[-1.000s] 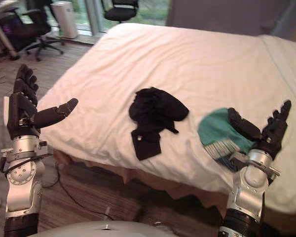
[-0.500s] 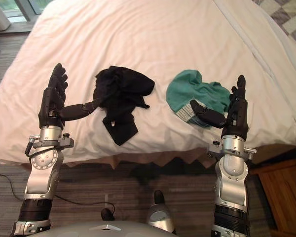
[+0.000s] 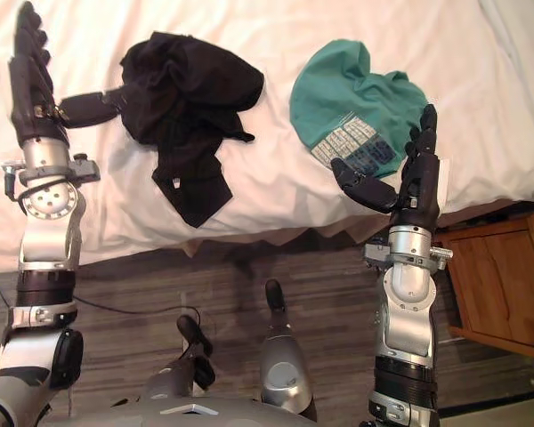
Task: Tidy up the quilt and then pick up the clothes from the bed and put them into the laundry hamper
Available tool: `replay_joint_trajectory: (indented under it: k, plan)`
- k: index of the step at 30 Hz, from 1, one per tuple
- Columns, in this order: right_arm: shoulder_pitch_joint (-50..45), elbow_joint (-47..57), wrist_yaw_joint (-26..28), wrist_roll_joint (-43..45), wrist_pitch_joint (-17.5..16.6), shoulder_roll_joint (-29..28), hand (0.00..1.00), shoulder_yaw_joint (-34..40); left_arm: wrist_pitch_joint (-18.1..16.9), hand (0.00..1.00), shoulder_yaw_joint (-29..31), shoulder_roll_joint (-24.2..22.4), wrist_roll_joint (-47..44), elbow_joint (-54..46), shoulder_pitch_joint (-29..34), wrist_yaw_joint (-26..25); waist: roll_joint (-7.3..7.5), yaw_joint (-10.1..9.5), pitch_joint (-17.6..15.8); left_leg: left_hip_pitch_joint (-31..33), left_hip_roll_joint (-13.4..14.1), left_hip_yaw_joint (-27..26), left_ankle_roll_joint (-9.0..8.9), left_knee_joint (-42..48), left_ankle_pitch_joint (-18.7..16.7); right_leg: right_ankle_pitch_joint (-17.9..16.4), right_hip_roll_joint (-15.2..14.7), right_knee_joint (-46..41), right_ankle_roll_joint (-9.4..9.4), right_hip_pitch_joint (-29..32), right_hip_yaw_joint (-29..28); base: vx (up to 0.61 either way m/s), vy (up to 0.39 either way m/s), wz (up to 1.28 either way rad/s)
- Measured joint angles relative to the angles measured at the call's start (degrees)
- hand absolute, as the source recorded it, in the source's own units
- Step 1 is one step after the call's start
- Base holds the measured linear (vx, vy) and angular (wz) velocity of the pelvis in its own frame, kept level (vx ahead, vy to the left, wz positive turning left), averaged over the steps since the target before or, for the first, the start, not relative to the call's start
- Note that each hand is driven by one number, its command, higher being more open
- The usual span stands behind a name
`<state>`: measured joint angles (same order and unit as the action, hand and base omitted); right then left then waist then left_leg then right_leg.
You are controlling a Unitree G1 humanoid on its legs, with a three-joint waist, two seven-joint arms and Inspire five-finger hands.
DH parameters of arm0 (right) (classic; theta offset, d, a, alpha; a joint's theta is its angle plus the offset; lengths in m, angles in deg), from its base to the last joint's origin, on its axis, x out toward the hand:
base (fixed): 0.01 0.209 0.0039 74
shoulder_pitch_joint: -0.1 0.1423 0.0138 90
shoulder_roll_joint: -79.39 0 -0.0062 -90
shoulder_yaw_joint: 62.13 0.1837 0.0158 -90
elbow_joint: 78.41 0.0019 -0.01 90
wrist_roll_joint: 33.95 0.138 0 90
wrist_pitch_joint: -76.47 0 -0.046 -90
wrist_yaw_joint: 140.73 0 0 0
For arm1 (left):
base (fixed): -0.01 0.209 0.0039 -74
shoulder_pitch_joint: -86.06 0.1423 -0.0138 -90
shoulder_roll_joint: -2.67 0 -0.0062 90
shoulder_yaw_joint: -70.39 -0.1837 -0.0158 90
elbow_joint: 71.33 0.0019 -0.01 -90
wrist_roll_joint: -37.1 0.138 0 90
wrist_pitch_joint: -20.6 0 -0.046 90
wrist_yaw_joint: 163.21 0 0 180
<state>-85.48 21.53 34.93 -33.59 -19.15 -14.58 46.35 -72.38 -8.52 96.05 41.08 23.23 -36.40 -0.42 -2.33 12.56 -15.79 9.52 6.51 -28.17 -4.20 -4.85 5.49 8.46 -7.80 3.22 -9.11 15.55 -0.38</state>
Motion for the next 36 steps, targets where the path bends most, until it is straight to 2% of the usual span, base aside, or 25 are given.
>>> replay_joint_trajectory:
  k: [4,10,13,20,30,33,34,36]
  plan:
    - [0.8,0.8,-1.3,0.0,0.0,-1.1,1.00,0.0,0.8,1.00,0.2,0.9,1.1,2.8,-3.5,-1.3,0.14,-0.20,-2.7,0.7,0.0,-0.1,0.12,0.0,0.2,0.5,0.0,0.0,-0.08,0.8,0.0,0.00,0.000,0.00]
    - [0.1,7.3,-1.7,-0.1,-0.5,-1.8,1.00,-1.3,2.3,1.00,-1.2,0.6,1.1,9.5,-4.2,-1.3,0.30,-0.08,-4.4,2.1,0.1,-1.6,0.20,0.0,0.5,0.7,0.0,0.0,-0.14,3.0,-1.5,0.02,-0.004,-0.09]
    - [-1.1,10.2,-2.4,-0.1,-1.2,-2.7,1.00,-2.2,2.9,1.00,-1.8,-0.2,1.1,9.9,-4.3,-1.1,0.37,-0.06,-5.5,2.1,0.2,-3.0,0.17,0.0,0.5,1.1,0.1,0.0,-0.25,3.7,-2.8,0.03,-0.004,-0.20]
    - [-3.2,10.9,-3.5,-0.1,-1.2,-4.1,1.00,-4.2,2.9,1.00,-4.7,-1.7,1.1,9.8,-6.9,-1.0,0.40,-0.02,-5.5,1.6,0.1,-6.4,-0.20,0.0,0.2,2.0,0.3,0.0,-0.59,5.0,-5.6,0.02,-0.006,-0.21]
    - [-3.6,11.0,-3.7,-0.1,-1.2,-5.9,1.00,-5.0,2.7,1.00,-8.6,-7.8,1.3,10.1,-11.1,-2.4,0.40,1.26,-5.5,1.3,0.4,-9.9,-1.10,-0.3,-0.4,2.3,0.8,0.1,-0.66,6.5,-9.4,0.03,-0.028,-0.17]
    - [-3.5,11.4,-4.5,-0.1,-1.2,-5.9,1.00,-4.8,2.9,1.00,-8.4,-9.6,4.1,17.1,-14.6,-2.8,0.40,1.71,-5.5,1.4,0.8,-9.9,-1.21,-0.3,-0.3,2.4,1.0,0.1,-0.62,6.5,-9.3,0.04,-0.027,0.01]
    - [-3.4,11.8,-5.0,0.0,-1.2,-5.9,1.00,-4.8,3.2,0.00,-8.1,-10.3,6.8,20.7,-15.8,-2.5,0.40,1.66,-5.5,1.4,0.9,-10.0,-1.20,-0.3,-0.3,2.4,1.1,0.1,-0.58,6.5,-9.3,0.03,-0.024,0.01]
    - [-3.5,13.3,-5.3,0.0,-1.2,-6.0,1.00,-4.7,3.1,0.00,-6.6,-12.0,12.6,25.7,-16.7,-2.5,0.41,1.63,-5.5,1.8,1.1,-10.0,-1.18,-0.3,-0.3,2.5,1.2,0.1,-0.55,6.5,-9.0,0.01,-0.011,0.04]
